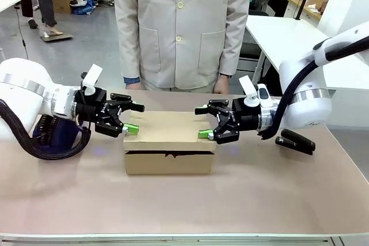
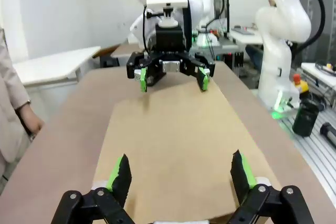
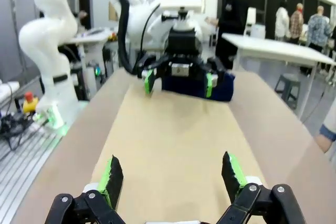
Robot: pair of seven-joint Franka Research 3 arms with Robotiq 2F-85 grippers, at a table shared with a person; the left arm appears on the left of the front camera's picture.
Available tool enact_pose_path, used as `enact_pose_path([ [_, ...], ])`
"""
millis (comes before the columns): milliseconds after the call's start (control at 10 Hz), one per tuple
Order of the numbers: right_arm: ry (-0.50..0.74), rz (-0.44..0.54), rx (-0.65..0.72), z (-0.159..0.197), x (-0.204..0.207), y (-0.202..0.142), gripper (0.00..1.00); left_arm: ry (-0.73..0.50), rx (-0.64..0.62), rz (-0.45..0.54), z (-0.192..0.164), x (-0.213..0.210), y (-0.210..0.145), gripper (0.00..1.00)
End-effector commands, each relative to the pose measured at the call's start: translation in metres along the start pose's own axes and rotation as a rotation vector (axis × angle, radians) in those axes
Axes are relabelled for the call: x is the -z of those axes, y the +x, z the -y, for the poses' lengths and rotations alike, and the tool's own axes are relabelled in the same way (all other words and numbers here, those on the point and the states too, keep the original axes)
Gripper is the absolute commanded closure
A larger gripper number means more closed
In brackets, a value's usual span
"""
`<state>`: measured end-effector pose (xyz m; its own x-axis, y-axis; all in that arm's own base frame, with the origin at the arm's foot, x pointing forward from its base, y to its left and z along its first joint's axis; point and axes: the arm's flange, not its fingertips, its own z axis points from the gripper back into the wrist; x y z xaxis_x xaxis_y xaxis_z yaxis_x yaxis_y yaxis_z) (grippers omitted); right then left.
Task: Pack the item into the box.
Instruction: Close the Mailer Box.
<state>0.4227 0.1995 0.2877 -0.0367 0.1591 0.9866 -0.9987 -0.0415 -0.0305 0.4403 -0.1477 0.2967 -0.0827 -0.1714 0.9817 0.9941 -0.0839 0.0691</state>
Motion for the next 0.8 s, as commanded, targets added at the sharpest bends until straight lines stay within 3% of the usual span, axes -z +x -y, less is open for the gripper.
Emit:
enact_pose_path([
  [0,0.025,-0.129,0.011,-0.002,0.004,-0.005,0.0,-0.006,0.019,-0.046,0.006,0.006,0.0,0.0],
  [400,0.01,-0.128,0.021,0.0,0.001,-0.011,0.0,-0.021,-0.029,-0.142,0.005,0.006,-0.015,0.0],
  [700,-0.004,-0.052,0.053,0.001,-0.019,0.0,0.0,0.009,-0.012,-0.099,0.008,-0.014,-0.001,0.0],
])
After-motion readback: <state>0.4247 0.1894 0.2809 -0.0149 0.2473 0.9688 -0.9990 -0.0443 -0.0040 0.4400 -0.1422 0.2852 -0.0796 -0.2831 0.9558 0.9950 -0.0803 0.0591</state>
